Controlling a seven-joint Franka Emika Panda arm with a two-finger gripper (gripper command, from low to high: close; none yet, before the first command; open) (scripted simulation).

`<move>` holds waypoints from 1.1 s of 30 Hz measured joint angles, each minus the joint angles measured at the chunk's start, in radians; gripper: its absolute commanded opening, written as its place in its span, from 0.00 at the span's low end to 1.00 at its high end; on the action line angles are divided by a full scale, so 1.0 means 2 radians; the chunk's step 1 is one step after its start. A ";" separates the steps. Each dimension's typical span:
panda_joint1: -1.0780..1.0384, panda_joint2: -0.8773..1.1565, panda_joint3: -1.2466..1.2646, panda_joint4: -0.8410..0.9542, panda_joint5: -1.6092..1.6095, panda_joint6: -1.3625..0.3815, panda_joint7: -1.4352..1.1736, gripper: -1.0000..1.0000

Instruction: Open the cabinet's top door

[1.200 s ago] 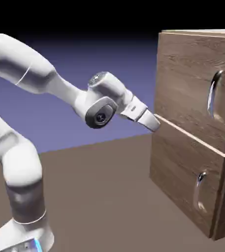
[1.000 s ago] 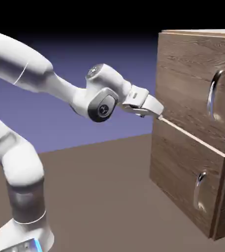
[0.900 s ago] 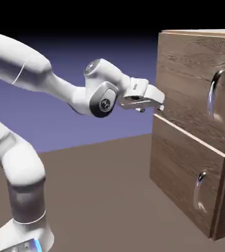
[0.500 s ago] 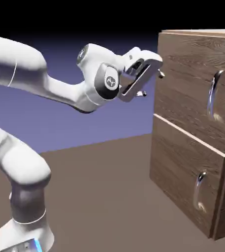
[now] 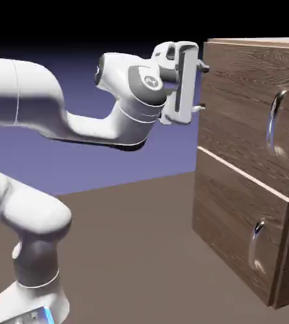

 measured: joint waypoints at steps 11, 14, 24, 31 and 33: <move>0.086 -0.042 -0.104 0.055 -0.239 0.002 -0.112 0.50; 0.109 -0.054 -0.132 0.070 -0.304 0.002 -0.143 0.50; 0.187 -0.092 -0.227 0.119 -0.522 0.004 -0.245 0.50; 0.275 -0.086 -0.281 0.182 -0.568 -0.008 -0.267 0.50; 0.289 -0.083 -0.288 0.193 -0.569 -0.010 -0.268 0.00</move>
